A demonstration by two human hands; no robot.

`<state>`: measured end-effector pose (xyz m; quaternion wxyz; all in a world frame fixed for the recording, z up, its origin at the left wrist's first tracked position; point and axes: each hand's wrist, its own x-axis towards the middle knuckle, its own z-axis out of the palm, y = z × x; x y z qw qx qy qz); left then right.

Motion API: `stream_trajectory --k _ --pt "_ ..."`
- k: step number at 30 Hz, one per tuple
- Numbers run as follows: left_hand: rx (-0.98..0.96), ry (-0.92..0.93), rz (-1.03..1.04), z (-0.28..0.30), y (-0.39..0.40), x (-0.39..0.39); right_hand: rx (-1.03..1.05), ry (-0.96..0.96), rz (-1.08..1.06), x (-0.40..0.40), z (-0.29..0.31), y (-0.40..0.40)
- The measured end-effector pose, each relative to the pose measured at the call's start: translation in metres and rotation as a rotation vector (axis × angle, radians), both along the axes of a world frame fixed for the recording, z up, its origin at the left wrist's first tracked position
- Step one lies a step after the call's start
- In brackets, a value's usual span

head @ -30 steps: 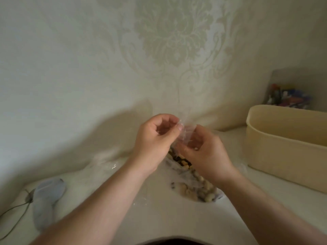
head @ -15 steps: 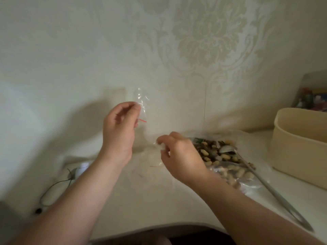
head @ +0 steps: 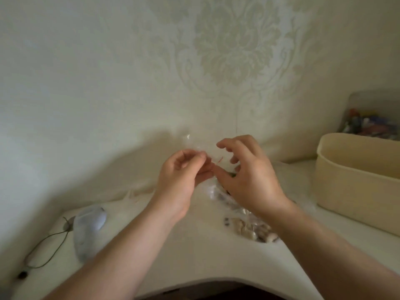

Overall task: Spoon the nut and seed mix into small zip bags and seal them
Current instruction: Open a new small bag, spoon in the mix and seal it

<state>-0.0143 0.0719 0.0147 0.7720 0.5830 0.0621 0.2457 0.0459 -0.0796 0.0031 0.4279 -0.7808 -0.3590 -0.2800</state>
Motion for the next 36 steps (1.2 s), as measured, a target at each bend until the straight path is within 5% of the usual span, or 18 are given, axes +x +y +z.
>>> stream_trajectory --k 4,9,13,20,26,36 --pt "0.097 0.015 -0.057 -0.011 -0.022 0.029 0.116 0.013 -0.03 0.019 -0.007 -0.029" --pt "0.42 0.011 -0.033 -0.019 -0.027 0.058 0.412 0.619 0.078 0.027 -0.016 -0.055" --pt "0.328 0.026 -0.189 -0.013 -0.035 0.078 0.612 0.852 0.163 0.035 -0.019 -0.063" --pt "0.133 -0.008 -0.222 -0.024 -0.034 0.084 0.736 0.961 0.143 0.036 -0.019 -0.072" --pt "0.081 -0.082 -0.252 -0.031 -0.03 0.075 0.54 0.94 0.138 0.029 -0.02 -0.068" --pt "-0.074 -0.078 -0.366 -0.023 -0.025 0.061 0.535 0.891 0.179 0.019 -0.01 -0.078"
